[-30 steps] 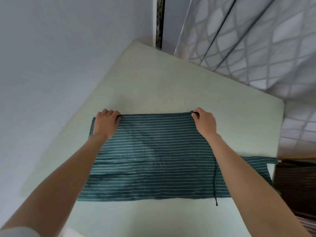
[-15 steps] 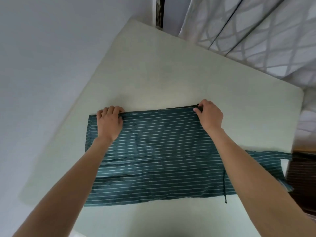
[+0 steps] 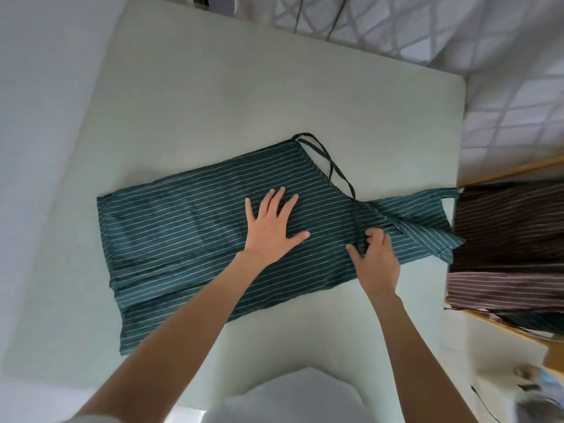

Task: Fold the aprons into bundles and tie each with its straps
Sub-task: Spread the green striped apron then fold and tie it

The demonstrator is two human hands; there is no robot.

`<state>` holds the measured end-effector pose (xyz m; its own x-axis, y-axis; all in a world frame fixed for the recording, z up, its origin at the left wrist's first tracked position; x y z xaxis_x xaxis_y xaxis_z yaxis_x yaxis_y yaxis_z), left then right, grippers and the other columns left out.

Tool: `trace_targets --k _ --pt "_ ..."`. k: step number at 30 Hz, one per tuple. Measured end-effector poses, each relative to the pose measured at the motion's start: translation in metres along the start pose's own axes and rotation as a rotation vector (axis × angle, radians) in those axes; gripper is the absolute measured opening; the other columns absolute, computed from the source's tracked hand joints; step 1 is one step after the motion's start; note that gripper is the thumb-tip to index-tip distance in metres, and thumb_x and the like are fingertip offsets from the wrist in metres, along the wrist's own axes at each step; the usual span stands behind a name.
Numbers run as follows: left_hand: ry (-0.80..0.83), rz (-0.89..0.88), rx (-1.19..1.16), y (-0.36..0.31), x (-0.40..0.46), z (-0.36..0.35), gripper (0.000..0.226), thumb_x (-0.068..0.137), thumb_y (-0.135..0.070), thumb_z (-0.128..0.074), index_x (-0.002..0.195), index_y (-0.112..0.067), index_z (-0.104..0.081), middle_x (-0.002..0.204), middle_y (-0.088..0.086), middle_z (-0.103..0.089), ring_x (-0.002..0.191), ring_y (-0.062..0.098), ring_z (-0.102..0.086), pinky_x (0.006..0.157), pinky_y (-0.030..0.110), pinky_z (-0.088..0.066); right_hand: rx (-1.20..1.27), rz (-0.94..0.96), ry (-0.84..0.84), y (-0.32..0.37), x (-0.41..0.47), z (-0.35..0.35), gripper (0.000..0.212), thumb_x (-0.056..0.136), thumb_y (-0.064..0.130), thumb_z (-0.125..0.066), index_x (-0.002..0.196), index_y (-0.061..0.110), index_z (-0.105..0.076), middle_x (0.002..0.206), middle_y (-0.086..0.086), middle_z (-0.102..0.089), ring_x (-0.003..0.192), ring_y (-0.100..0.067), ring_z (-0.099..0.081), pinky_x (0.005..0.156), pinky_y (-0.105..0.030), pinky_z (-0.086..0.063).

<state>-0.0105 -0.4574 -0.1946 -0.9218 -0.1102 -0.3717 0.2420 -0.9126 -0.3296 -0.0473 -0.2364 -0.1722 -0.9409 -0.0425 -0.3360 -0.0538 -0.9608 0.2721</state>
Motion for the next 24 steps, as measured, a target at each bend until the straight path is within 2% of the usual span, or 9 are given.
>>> trace_targets --k 3,5,9,12,14,16,18,21,24 --pt "0.042 0.018 0.067 -0.001 -0.004 -0.01 0.082 0.084 -0.07 -0.036 0.149 -0.033 -0.002 0.157 -0.002 0.007 0.144 0.017 0.011 0.108 0.064 0.007 -0.014 0.024 0.027 -0.006 0.006 -0.001 0.032 0.092 0.027 -0.056 0.12 0.012 -0.048 0.112 -0.008 -0.058 0.093 -0.026 -0.06 0.071 -0.034 -0.045" --pt "0.058 0.028 0.077 0.003 -0.009 -0.01 0.083 0.084 -0.069 -0.038 0.149 -0.034 0.0 0.157 -0.003 0.01 0.144 0.016 0.014 0.108 0.064 0.007 -0.022 0.072 0.052 -0.003 0.016 0.004 0.02 0.094 0.02 -0.054 0.111 0.011 -0.055 0.103 -0.008 -0.064 0.088 -0.026 -0.061 0.074 -0.036 -0.049" --pt "0.08 0.077 0.065 0.01 -0.024 -0.009 0.088 0.082 -0.065 -0.048 0.149 -0.033 0.0 0.157 -0.005 0.012 0.143 0.015 0.016 0.106 0.064 0.009 0.19 0.212 0.017 0.016 0.045 0.034 0.009 0.092 0.018 -0.057 0.096 0.011 -0.06 0.09 -0.004 -0.065 0.075 -0.019 -0.064 0.075 -0.038 -0.054" --pt "0.066 0.16 0.027 0.019 -0.033 -0.009 0.09 0.081 -0.057 -0.058 0.149 -0.031 -0.005 0.157 -0.004 0.007 0.144 0.016 0.013 0.106 0.063 0.009 0.295 0.306 -0.046 0.038 0.077 0.059 0.014 0.092 0.018 -0.057 0.105 0.012 -0.061 0.098 -0.003 -0.065 0.076 -0.012 -0.063 0.081 -0.03 -0.054" --pt "0.008 0.2 -0.003 0.017 -0.038 -0.006 0.086 0.081 -0.047 -0.065 0.148 -0.029 -0.014 0.157 -0.001 -0.003 0.144 0.018 0.006 0.108 0.061 0.008 0.316 0.373 -0.047 0.048 0.095 0.069 0.032 0.092 0.015 -0.057 0.124 0.013 -0.053 0.116 -0.006 -0.057 0.086 -0.008 -0.059 0.09 -0.028 -0.05" --pt "-0.121 0.139 -0.053 0.006 -0.037 0.001 0.073 0.081 -0.034 -0.068 0.143 -0.026 -0.031 0.154 0.002 -0.02 0.144 0.02 -0.008 0.112 0.057 -0.001 0.323 0.428 0.012 0.05 0.101 0.07 0.057 0.092 0.013 -0.057 0.143 0.017 -0.032 0.139 -0.009 -0.037 0.097 -0.007 -0.051 0.091 -0.023 -0.045" --pt "-0.22 -0.013 -0.124 -0.018 -0.031 0.006 0.055 0.082 -0.027 -0.067 0.133 -0.023 -0.047 0.145 0.002 -0.039 0.138 0.022 -0.027 0.113 0.05 -0.02 0.304 0.453 0.018 0.033 0.095 0.073 0.061 0.091 0.014 -0.058 0.144 0.018 -0.028 0.144 -0.009 -0.029 0.097 -0.011 -0.053 0.085 -0.025 -0.047" --pt "-0.225 -0.194 -0.165 -0.059 -0.009 0.003 0.041 0.085 -0.025 -0.065 0.124 -0.02 -0.056 0.132 0.0 -0.052 0.126 0.021 -0.042 0.107 0.043 -0.034 0.109 0.518 -0.116 -0.012 0.066 0.075 0.044 0.083 0.021 -0.069 0.122 0.013 -0.05 0.125 -0.012 -0.047 0.092 -0.023 -0.058 0.081 -0.035 -0.049" --pt "-0.195 -0.302 -0.109 -0.089 0.015 -0.001 0.037 0.086 -0.026 -0.063 0.122 -0.02 -0.058 0.124 0.0 -0.057 0.119 0.022 -0.047 0.101 0.041 -0.038 -0.245 0.515 -0.193 -0.061 0.034 0.063 0.045 0.07 0.03 -0.08 0.103 0.01 -0.057 0.101 -0.014 -0.057 0.088 -0.031 -0.056 0.077 -0.04 -0.046"
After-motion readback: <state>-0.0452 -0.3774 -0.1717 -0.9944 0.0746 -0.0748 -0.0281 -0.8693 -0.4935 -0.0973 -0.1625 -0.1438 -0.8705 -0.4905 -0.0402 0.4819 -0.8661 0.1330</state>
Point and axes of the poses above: each hand's wrist, its own x-axis towards the middle knuckle, its own z-axis out of the back of the hand, y = z × x, the point moved 4 cm from there along x, towards the middle knuckle
